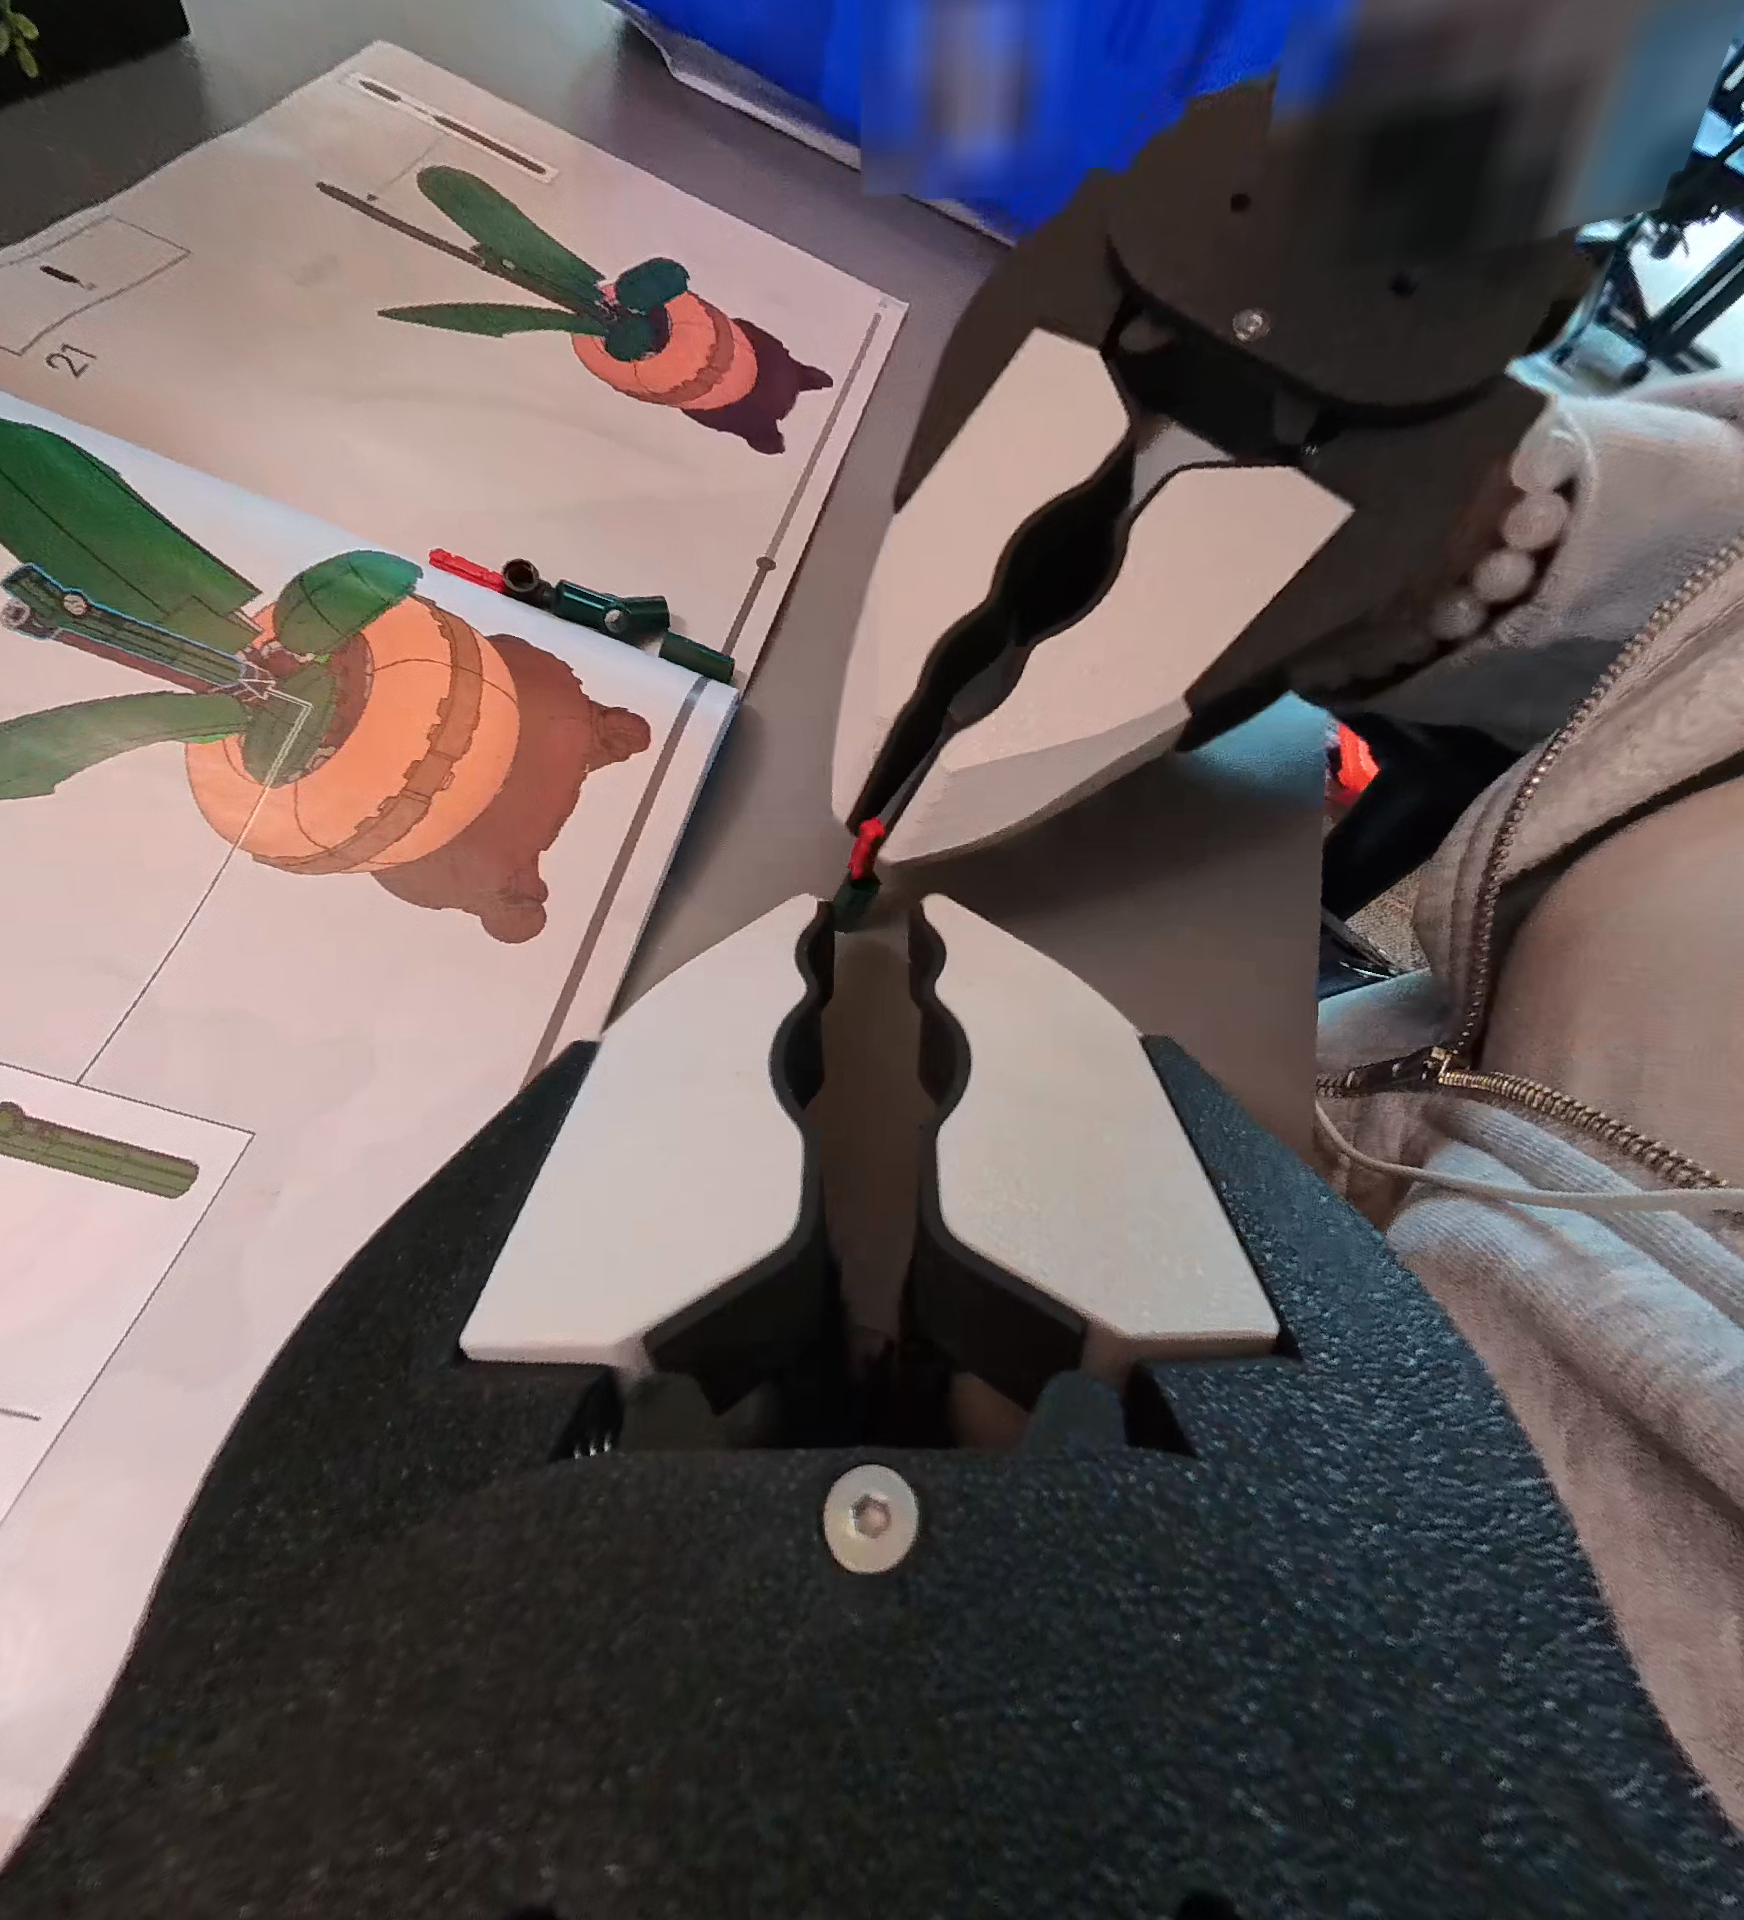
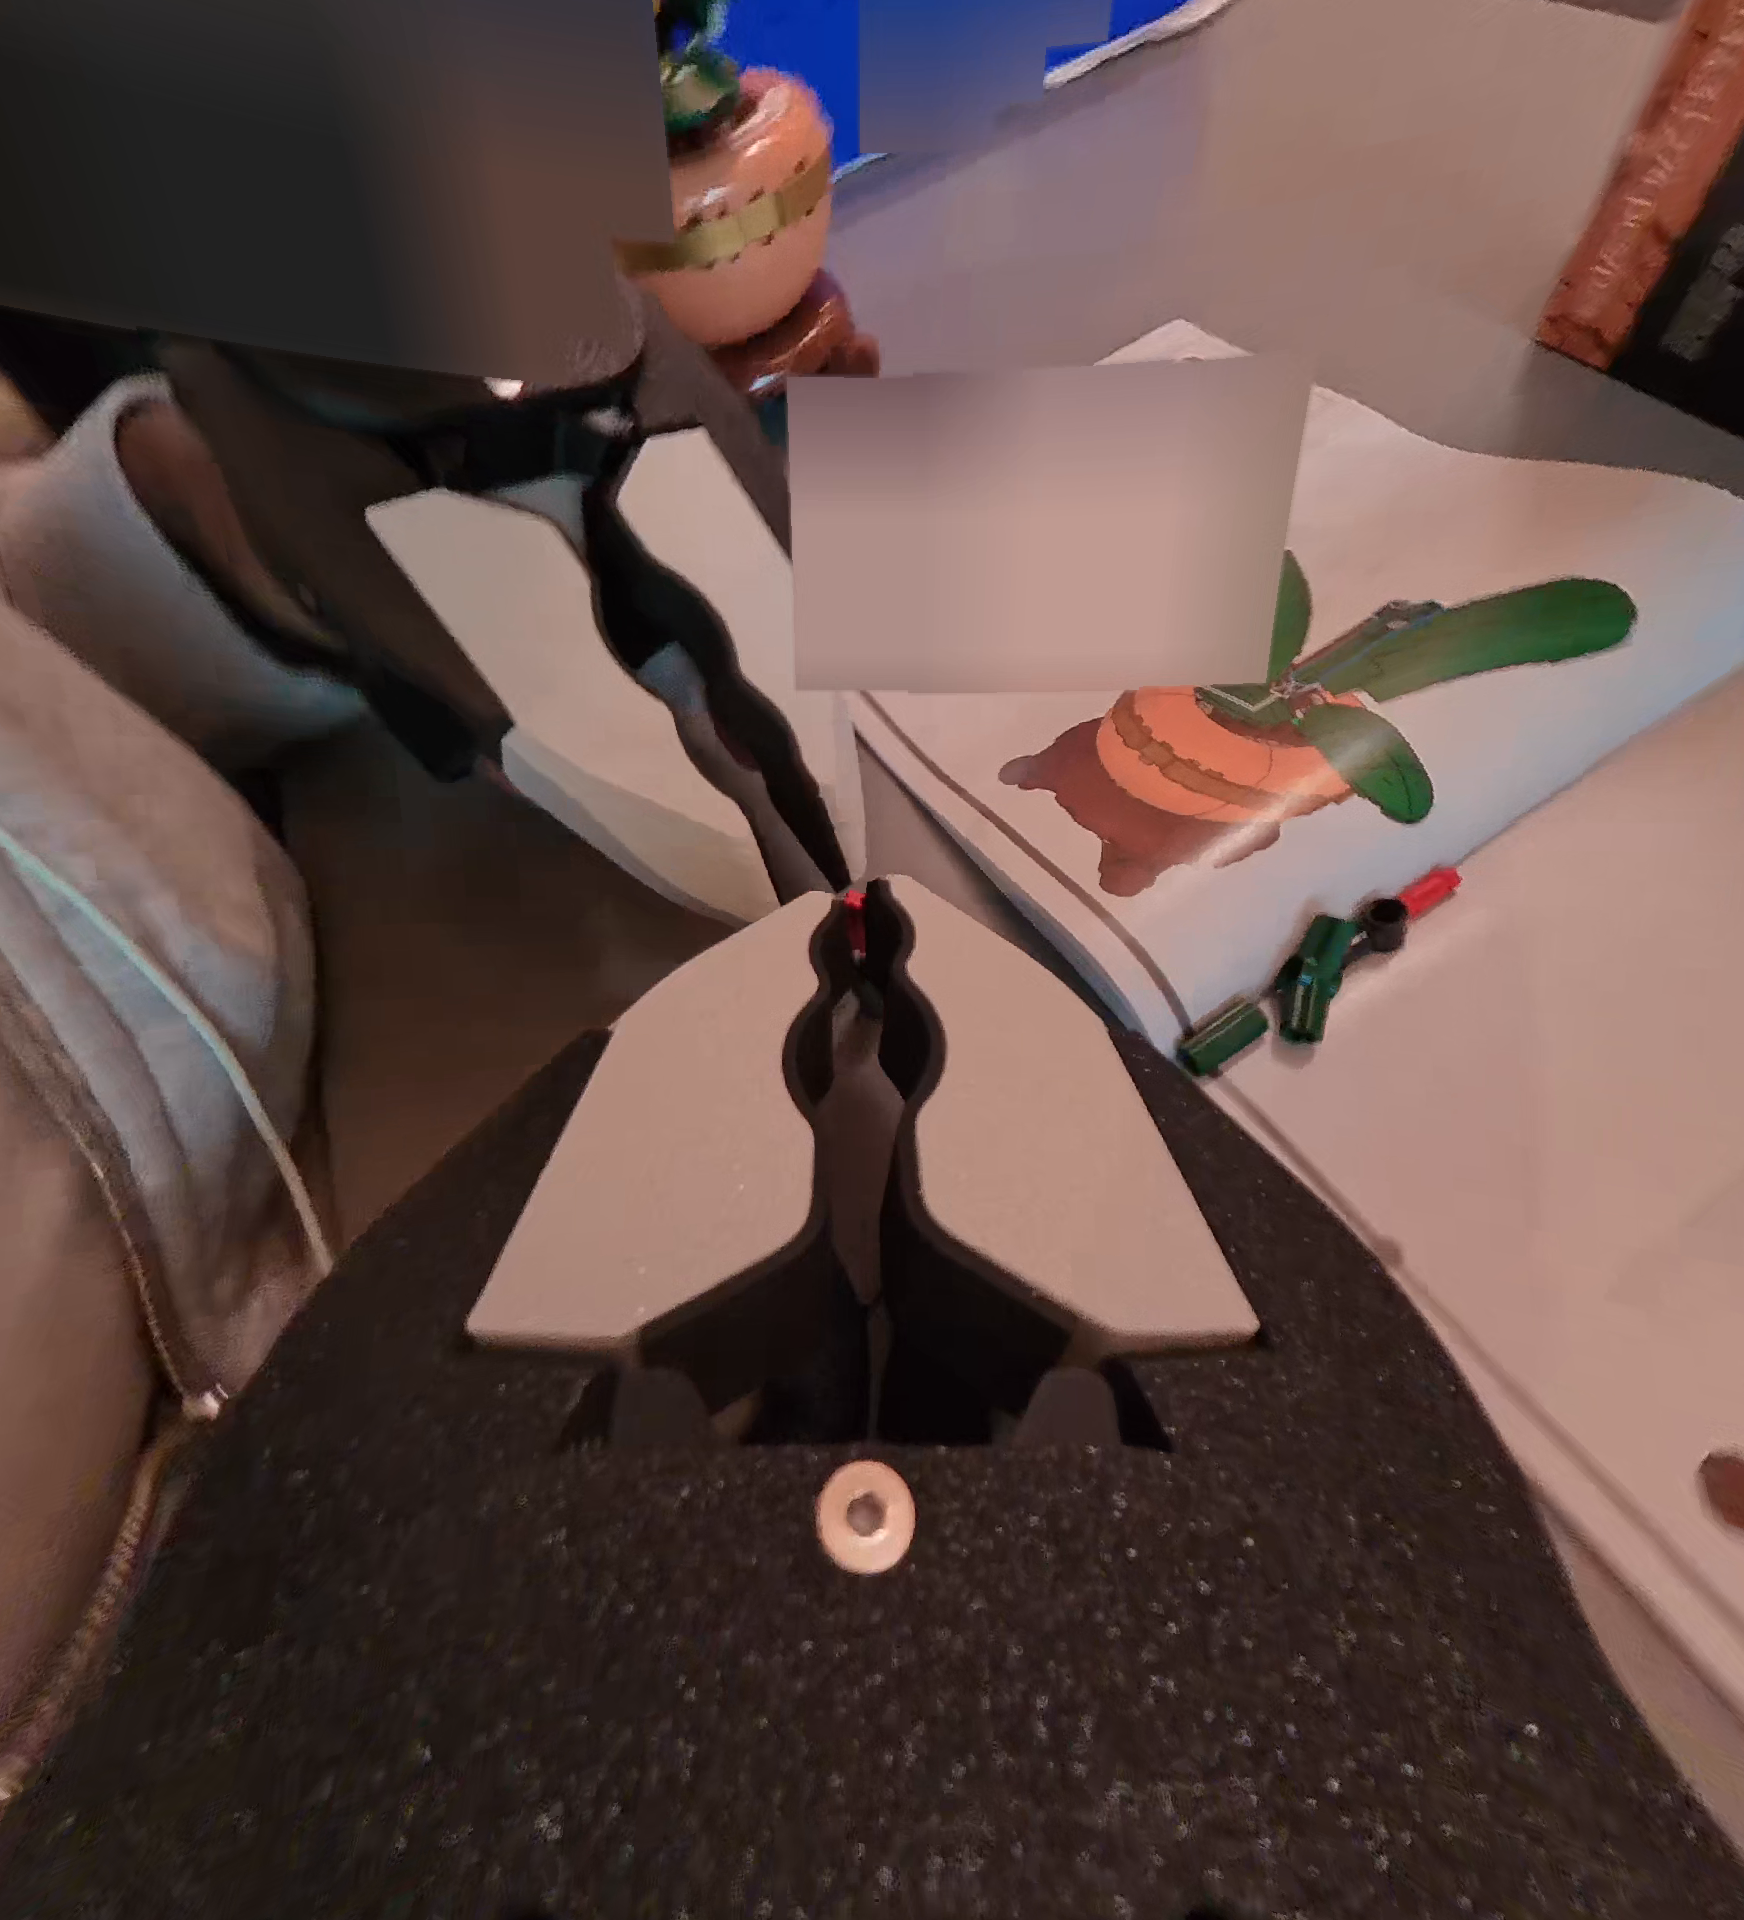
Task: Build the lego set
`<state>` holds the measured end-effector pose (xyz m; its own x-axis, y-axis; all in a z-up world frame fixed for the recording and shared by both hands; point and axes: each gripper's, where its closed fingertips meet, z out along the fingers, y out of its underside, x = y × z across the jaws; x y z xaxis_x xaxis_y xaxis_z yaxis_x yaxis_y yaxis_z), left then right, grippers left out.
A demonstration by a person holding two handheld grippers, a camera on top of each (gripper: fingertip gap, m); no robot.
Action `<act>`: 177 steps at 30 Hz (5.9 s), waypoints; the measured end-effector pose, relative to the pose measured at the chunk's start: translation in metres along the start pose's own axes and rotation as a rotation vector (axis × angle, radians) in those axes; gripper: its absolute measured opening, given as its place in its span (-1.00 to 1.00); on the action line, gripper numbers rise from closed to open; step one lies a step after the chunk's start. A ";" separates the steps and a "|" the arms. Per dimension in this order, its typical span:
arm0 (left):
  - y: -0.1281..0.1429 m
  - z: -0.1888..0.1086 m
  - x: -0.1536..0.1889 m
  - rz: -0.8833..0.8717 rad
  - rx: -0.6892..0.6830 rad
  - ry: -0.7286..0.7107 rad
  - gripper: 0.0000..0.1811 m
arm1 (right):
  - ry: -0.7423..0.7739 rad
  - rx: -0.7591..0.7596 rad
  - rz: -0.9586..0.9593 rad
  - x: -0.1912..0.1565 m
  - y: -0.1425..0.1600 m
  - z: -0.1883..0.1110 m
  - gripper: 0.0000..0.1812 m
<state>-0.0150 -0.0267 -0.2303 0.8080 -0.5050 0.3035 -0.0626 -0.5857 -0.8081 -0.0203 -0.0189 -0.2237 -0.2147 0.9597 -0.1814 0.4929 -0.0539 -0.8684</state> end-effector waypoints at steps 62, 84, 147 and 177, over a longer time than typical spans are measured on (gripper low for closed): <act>0.001 0.001 0.001 -0.083 -0.016 0.083 -0.89 | 0.390 -0.037 0.065 0.002 0.011 0.001 -0.98; 0.008 0.006 0.000 -0.086 -0.076 0.077 -0.93 | 0.301 -0.011 0.209 0.002 0.013 0.001 -0.98; -0.025 0.013 0.031 0.451 0.141 -0.076 -0.90 | -0.246 0.167 0.152 -0.020 -0.015 -0.040 -0.97; 0.017 0.023 0.032 0.544 -0.141 0.024 -0.95 | -0.212 -0.131 0.144 -0.027 0.036 -0.024 -0.98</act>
<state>0.0233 -0.0383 -0.2458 0.6238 -0.7713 -0.1259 -0.5462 -0.3150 -0.7761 0.0239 -0.0402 -0.2389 -0.2989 0.8650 -0.4030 0.6328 -0.1364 -0.7622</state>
